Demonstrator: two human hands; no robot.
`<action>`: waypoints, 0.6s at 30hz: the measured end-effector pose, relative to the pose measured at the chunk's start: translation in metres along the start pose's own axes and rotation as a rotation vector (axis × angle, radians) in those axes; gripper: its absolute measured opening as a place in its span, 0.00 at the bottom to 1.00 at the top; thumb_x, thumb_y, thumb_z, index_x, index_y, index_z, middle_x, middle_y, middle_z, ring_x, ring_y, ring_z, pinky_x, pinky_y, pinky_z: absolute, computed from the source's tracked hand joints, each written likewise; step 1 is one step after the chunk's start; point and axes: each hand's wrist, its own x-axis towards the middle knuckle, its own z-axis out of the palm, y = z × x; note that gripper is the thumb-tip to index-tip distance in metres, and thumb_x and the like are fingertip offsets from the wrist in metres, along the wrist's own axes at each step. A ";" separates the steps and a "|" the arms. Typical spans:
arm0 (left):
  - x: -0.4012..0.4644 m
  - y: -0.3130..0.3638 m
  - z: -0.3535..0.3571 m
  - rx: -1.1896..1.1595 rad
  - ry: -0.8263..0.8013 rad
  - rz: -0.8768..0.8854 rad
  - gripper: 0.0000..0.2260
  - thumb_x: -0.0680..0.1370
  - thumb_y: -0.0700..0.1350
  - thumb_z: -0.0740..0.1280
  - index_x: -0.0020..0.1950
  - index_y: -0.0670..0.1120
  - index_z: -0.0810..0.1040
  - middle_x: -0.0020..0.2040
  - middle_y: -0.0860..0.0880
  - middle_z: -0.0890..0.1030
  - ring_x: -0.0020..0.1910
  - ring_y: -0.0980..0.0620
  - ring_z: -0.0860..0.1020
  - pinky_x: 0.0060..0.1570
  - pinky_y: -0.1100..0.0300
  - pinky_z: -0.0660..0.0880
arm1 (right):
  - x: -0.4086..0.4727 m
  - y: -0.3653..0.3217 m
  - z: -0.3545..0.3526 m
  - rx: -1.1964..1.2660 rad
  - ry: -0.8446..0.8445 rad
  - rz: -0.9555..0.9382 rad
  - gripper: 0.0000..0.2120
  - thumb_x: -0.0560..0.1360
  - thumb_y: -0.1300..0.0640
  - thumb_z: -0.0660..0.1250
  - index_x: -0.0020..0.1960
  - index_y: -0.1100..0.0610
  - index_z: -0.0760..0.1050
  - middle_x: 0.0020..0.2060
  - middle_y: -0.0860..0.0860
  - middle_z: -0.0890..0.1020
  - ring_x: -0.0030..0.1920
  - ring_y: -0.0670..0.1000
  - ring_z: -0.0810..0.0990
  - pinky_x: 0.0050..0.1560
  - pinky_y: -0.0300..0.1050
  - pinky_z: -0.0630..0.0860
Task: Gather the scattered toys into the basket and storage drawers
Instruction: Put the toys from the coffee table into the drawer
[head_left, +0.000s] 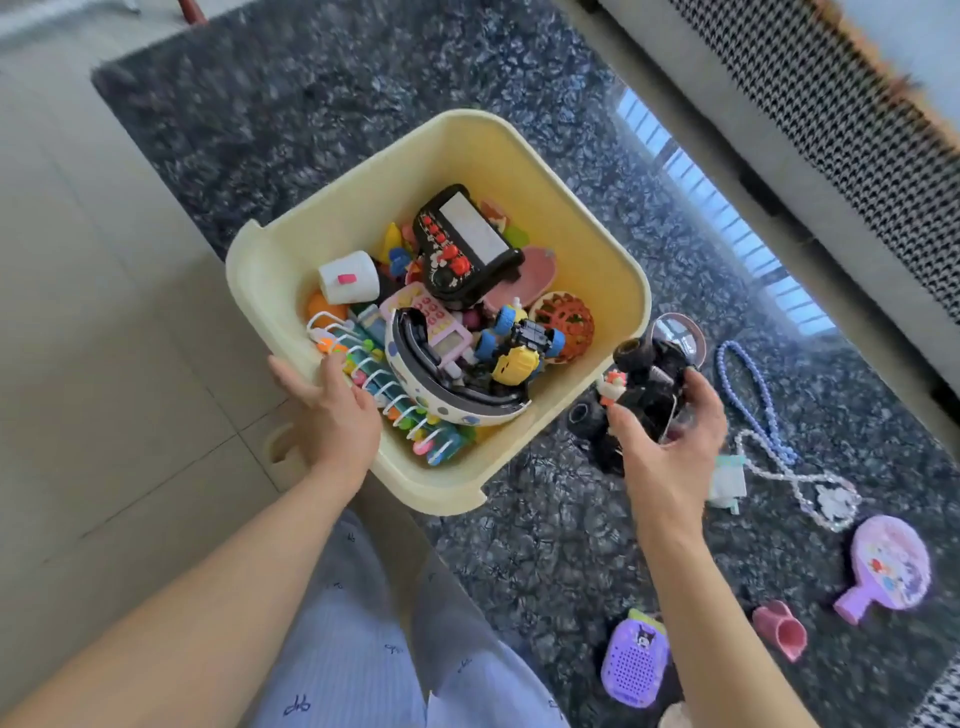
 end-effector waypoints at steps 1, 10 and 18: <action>0.000 -0.001 -0.001 -0.004 -0.007 0.003 0.20 0.77 0.38 0.58 0.69 0.47 0.66 0.74 0.34 0.40 0.51 0.28 0.75 0.56 0.42 0.71 | 0.000 -0.023 0.009 0.035 -0.084 -0.069 0.32 0.67 0.53 0.72 0.68 0.45 0.63 0.63 0.46 0.69 0.61 0.50 0.74 0.61 0.46 0.73; 0.011 -0.005 -0.017 0.078 -0.088 0.062 0.19 0.78 0.41 0.58 0.70 0.48 0.65 0.75 0.35 0.43 0.41 0.36 0.77 0.36 0.56 0.62 | 0.031 -0.070 0.146 -0.455 -0.727 -0.296 0.31 0.71 0.55 0.71 0.72 0.52 0.63 0.66 0.52 0.69 0.65 0.53 0.70 0.66 0.49 0.69; 0.031 -0.003 -0.032 0.153 -0.171 0.134 0.19 0.80 0.42 0.57 0.71 0.49 0.63 0.75 0.36 0.41 0.49 0.36 0.77 0.30 0.58 0.54 | 0.029 -0.037 0.145 -0.840 -0.626 -0.480 0.28 0.74 0.58 0.66 0.72 0.50 0.63 0.71 0.55 0.66 0.68 0.61 0.66 0.65 0.56 0.66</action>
